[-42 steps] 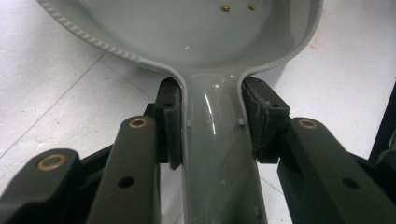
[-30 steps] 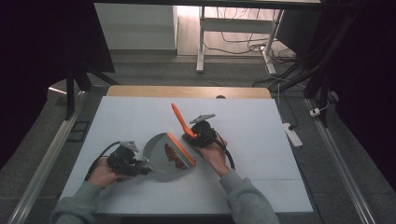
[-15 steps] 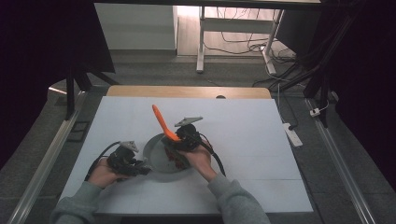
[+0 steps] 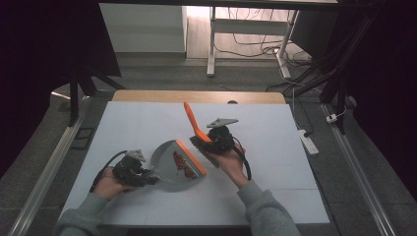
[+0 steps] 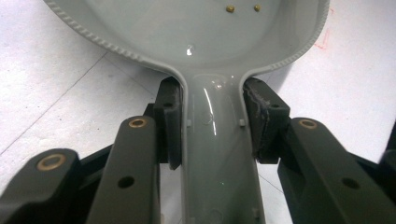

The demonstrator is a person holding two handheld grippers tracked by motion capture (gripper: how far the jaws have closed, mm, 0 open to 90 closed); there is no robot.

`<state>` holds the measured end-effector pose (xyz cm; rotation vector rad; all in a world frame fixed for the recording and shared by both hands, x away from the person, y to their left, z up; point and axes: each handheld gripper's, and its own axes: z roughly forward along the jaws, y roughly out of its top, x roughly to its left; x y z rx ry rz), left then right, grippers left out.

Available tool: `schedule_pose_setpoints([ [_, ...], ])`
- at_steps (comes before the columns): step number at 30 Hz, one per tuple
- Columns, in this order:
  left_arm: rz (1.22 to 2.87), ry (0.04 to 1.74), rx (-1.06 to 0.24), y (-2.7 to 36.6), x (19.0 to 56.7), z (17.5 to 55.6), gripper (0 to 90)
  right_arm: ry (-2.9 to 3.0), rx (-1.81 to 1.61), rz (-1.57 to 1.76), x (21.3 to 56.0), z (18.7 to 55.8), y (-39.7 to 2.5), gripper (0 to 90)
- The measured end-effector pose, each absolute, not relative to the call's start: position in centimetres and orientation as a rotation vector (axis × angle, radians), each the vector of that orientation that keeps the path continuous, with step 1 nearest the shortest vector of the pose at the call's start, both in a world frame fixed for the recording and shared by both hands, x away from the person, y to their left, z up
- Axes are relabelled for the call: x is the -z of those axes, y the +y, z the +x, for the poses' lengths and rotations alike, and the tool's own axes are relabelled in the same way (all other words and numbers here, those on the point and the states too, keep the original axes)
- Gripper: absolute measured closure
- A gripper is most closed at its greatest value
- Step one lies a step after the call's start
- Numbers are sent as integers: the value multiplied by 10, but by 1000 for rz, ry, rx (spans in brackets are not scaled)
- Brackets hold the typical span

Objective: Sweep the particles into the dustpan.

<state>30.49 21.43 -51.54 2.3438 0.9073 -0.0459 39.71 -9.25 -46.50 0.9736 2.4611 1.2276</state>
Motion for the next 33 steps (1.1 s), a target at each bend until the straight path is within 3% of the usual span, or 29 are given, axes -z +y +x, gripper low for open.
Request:
schedule_pose_setpoints([
  [10,2361,921,-37,209,520,297,603,2455,-1208,982,466,391,-125,704],
  [17,2388,909,-68,203,521,297,524,2458,-1191,1008,468,389,-139,704],
  [21,2407,918,-72,201,522,298,608,2453,-1190,1008,467,388,-141,704],
  [33,2371,923,-90,203,519,295,618,2428,-1209,998,460,380,-152,704],
])
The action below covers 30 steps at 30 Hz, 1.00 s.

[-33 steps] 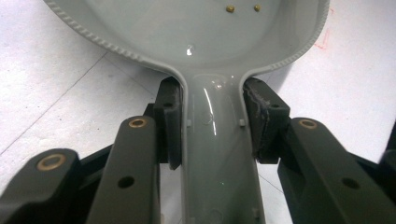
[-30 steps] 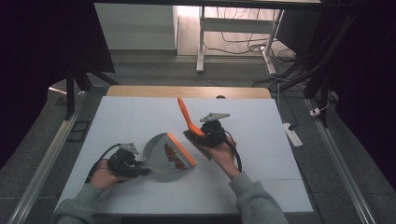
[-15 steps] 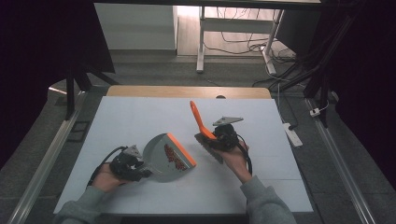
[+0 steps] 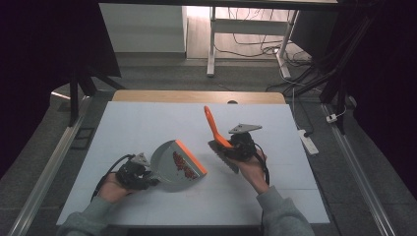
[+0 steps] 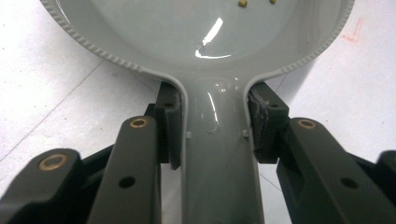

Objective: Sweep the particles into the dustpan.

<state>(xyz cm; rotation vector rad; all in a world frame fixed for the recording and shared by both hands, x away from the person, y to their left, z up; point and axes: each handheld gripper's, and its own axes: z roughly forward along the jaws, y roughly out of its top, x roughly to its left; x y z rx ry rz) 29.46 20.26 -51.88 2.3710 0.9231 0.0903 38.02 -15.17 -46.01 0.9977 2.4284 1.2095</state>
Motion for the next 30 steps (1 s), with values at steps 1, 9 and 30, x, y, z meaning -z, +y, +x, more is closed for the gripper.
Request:
schedule_pose_setpoints([
  [1,2363,918,-85,203,518,294,618,2425,-1211,998,460,380,-154,704],
  [9,2317,960,-112,206,514,288,617,2424,-1230,983,458,377,-169,704],
  [30,2139,1159,-169,215,502,270,615,2412,-1345,926,456,348,-219,704],
])
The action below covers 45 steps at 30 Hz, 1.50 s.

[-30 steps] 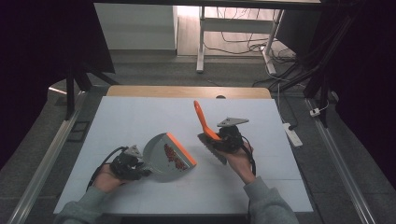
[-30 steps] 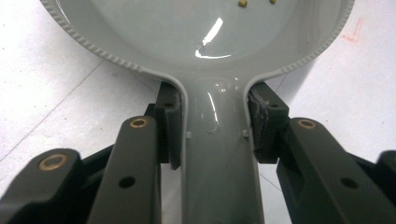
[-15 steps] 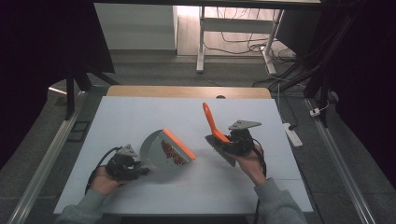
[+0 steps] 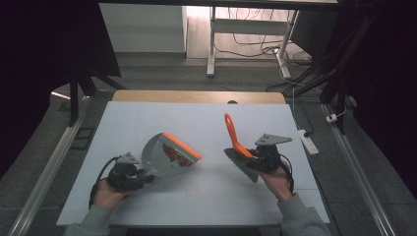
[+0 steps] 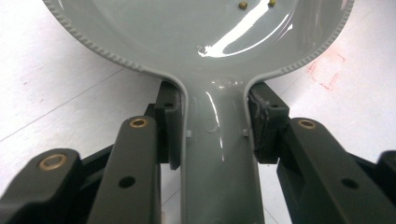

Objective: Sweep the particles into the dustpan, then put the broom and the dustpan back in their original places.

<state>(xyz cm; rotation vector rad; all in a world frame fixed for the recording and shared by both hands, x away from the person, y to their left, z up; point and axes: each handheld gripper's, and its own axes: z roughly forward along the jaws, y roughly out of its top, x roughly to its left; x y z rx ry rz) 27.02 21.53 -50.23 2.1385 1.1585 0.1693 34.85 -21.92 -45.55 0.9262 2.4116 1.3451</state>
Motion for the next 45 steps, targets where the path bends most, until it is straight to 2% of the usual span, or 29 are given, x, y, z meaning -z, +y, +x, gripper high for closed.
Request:
schedule_pose_setpoints([
  [12,2093,1205,-191,223,501,266,615,2425,-1336,926,460,344,-225,704],
  [29,1953,1443,-222,231,510,250,614,2409,-1326,1093,467,336,-250,704],
  [45,1886,1590,-294,235,516,252,614,2450,-1260,1133,474,331,-257,704],
])
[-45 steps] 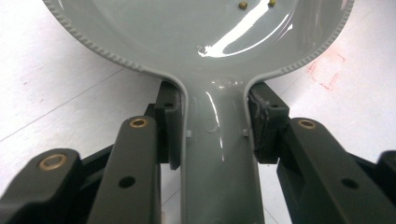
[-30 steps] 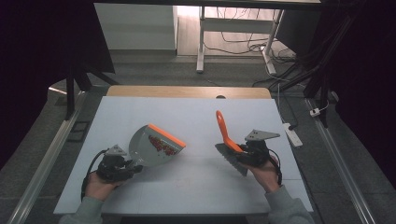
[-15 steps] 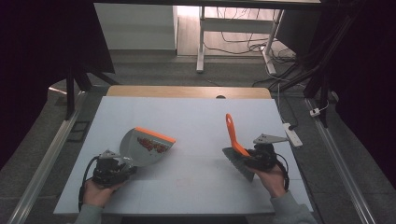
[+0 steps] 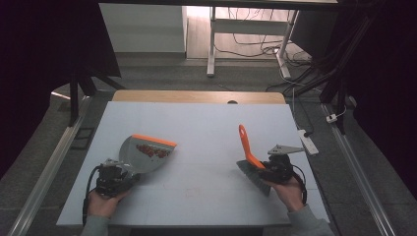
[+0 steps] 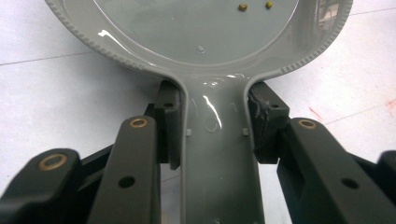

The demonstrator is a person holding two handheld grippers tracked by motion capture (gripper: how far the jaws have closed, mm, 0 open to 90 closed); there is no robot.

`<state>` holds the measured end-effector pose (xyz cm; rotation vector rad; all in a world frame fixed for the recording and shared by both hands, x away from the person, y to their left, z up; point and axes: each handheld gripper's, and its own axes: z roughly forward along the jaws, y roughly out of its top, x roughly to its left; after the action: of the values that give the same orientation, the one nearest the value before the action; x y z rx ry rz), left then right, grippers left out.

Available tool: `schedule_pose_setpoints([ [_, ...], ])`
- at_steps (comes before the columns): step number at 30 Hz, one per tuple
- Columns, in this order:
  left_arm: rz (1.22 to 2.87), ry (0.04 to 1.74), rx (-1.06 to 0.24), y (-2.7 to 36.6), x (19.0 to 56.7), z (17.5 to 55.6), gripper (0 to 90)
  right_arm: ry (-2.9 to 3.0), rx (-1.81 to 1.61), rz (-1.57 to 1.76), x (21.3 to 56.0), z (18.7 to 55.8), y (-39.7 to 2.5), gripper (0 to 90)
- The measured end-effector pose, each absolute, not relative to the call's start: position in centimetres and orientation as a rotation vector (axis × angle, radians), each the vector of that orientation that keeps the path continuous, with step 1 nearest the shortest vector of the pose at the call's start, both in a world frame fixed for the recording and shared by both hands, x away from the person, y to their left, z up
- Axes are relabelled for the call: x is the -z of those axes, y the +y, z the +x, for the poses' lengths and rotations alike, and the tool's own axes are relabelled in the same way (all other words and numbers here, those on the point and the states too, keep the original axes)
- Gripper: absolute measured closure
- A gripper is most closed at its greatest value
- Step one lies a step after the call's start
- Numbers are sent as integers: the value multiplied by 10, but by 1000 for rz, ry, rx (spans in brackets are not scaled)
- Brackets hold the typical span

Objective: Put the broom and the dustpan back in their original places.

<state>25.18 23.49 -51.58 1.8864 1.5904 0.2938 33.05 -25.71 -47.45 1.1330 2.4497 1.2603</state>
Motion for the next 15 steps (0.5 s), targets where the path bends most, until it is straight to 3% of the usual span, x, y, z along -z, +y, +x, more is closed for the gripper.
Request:
schedule_pose_setpoints([
  [15,1844,1673,-330,238,522,249,614,2504,-1275,1214,482,330,-256,704],
])
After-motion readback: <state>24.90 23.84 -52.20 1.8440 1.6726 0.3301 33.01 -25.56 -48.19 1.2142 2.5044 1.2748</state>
